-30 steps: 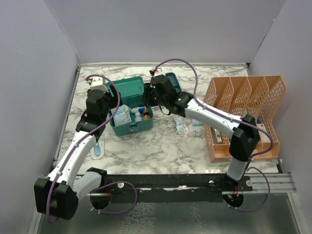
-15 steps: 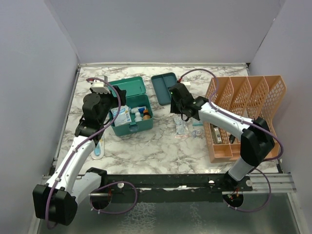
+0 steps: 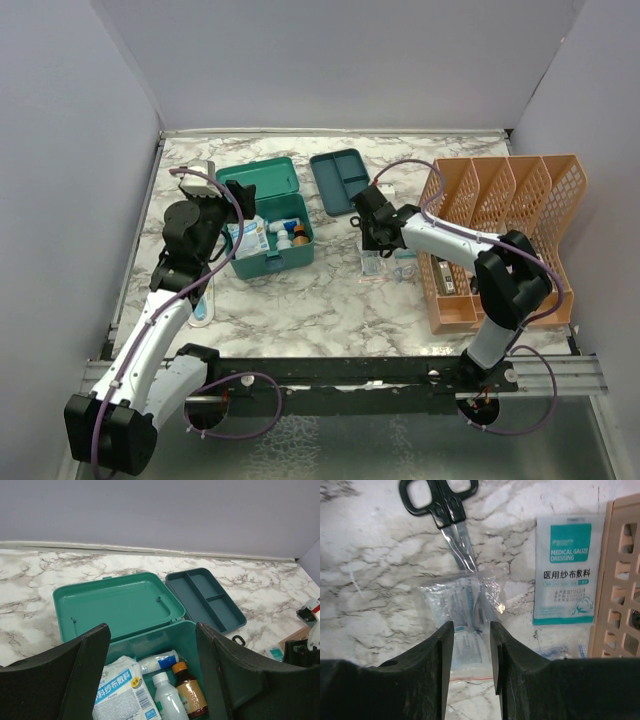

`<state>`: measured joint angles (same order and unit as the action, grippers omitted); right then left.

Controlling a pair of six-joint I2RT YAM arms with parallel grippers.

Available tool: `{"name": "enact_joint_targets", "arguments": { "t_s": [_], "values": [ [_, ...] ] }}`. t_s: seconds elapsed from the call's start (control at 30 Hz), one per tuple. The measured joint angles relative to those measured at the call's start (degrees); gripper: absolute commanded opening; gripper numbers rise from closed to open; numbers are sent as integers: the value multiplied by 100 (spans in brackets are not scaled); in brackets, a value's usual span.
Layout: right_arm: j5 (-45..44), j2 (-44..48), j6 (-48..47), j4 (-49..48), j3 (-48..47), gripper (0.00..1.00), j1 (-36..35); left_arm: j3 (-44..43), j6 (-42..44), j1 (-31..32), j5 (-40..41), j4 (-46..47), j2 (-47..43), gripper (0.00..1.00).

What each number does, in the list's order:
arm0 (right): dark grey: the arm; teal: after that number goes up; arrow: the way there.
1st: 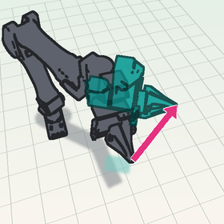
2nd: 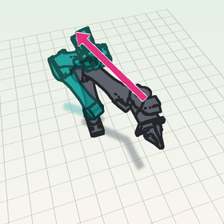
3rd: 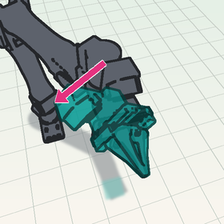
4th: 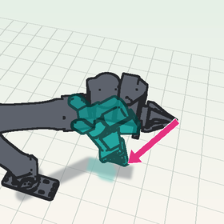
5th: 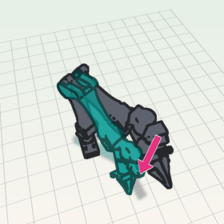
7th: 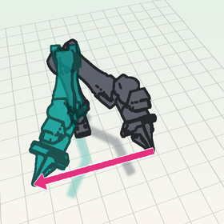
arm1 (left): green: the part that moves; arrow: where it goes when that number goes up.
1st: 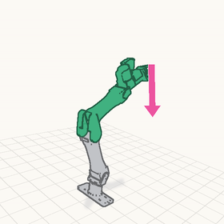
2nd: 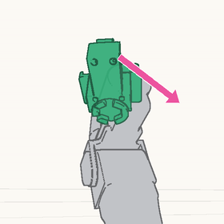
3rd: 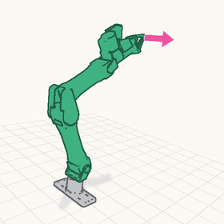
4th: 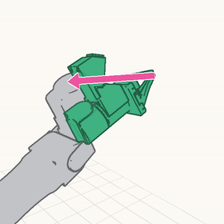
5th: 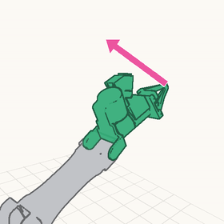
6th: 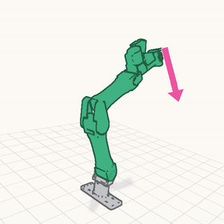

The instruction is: Organize the medicine kit

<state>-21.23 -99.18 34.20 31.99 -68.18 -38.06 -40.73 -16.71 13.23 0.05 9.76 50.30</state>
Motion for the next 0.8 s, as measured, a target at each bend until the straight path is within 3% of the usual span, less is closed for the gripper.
{"name": "enact_joint_targets", "arguments": {
  "t_s": [0.43, 0.67, 0.8],
  "values": [
    [22, -262, -151, 92, 264, 33, 199, 133, 35, 0, 0, 46, -133, 72],
    [498, -262, -308, -133, 413, 37, 378, 133, 9, 0, -2, 79, -122, 72],
    [997, -262, -365, -249, 424, 27, 446, 133, -15, 0, -2, 98, -103, 72]
  ]
}}
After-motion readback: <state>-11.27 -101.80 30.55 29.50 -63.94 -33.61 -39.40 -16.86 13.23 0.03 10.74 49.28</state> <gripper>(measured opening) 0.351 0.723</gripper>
